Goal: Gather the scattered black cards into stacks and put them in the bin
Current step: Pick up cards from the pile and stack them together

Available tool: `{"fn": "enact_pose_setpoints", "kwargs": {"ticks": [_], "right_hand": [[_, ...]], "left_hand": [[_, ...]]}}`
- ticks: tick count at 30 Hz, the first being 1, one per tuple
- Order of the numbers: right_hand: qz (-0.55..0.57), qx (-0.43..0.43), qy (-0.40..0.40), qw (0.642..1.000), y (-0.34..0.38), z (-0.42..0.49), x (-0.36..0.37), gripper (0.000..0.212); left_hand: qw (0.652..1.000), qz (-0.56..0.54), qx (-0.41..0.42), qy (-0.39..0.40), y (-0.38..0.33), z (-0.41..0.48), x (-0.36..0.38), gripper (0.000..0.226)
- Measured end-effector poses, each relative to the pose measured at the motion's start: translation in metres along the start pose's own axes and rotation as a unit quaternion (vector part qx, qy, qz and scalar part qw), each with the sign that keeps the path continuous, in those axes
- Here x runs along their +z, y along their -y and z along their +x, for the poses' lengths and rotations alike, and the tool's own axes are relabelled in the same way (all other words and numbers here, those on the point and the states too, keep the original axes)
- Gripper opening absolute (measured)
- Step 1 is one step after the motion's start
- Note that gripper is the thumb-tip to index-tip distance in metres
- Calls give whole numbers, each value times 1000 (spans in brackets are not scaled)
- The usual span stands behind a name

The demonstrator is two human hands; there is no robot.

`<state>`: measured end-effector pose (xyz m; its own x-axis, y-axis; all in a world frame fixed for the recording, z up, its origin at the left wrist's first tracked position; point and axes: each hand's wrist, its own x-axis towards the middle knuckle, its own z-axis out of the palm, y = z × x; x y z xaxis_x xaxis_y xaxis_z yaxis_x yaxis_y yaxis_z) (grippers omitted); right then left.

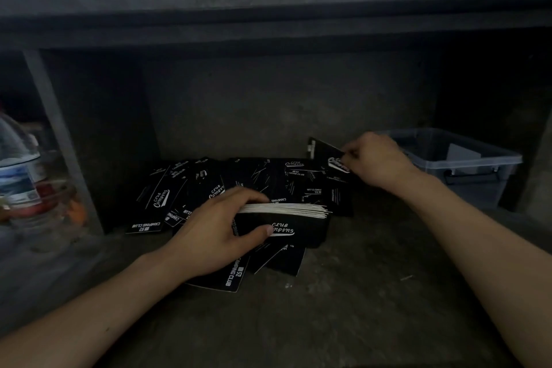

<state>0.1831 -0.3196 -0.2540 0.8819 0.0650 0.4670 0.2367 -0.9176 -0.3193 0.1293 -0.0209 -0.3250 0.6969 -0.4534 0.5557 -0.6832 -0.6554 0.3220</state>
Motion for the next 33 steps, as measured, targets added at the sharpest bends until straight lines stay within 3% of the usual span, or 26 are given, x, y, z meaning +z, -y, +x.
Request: {"fn": "enact_pose_setpoints", "kwargs": {"ticks": [2, 5, 7, 8, 9, 10, 12, 13, 15, 18, 21, 23, 25, 27, 30, 31, 33], "right_hand": [[159, -32, 60, 985, 9, -6, -7, 17], [263, -73, 289, 918, 30, -22, -2, 20], [303, -65, 380, 872, 35, -23, 6, 21], [327, -43, 381, 864, 35, -21, 8, 23], [342, -13, 343, 875, 34, -17, 12, 24], [314, 18, 271, 910, 32, -14, 15, 25], [89, 54, 119, 987, 22, -9, 23, 39], [-39, 67, 101, 992, 19, -10, 28, 53], [-142, 95, 163, 972, 15, -12, 38, 70], [-109, 131, 180, 969, 16, -9, 35, 48], [-109, 180, 86, 974, 18, -6, 18, 29], [-127, 156, -21, 979, 16, -6, 8, 23], [-37, 67, -80, 994, 17, -9, -2, 14], [122, -14, 11, 992, 24, -12, -8, 11], [242, -80, 299, 919, 36, -21, -3, 16], [258, -83, 351, 896, 36, -21, 0, 18], [283, -75, 378, 878, 31, -18, 2, 21]], "left_hand": [[1000, 9, -2, -3, 1, 0, 0, 69], [1000, 11, -12, 1, 2, 0, 0, 92], [1000, 6, -6, 16, 1, 0, -1, 84], [1000, 1, 3, 24, 1, 0, -2, 71], [1000, -4, 10, 29, 1, 0, -2, 57], [999, -8, 14, 28, 1, 0, -1, 46], [1000, -10, 14, 19, 1, 0, 0, 36], [1000, -9, 14, 16, 1, 0, 0, 35], [1000, -10, 14, 16, 1, 0, 0, 36], [1000, -19, 11, 22, 0, 0, 0, 40], [1000, -14, 12, 14, 0, -1, 0, 42], [1000, -5, 10, 13, 0, -1, 0, 51], [1000, 13, 3, 11, -1, 0, 0, 68], [1000, 22, 1, 5, -1, 0, 0, 82], [1000, 12, -6, 2, -3, 0, -1, 92], [1000, 11, -6, 2, -3, -1, -1, 91], [1000, 17, -3, -5, -4, -1, -2, 85]]}}
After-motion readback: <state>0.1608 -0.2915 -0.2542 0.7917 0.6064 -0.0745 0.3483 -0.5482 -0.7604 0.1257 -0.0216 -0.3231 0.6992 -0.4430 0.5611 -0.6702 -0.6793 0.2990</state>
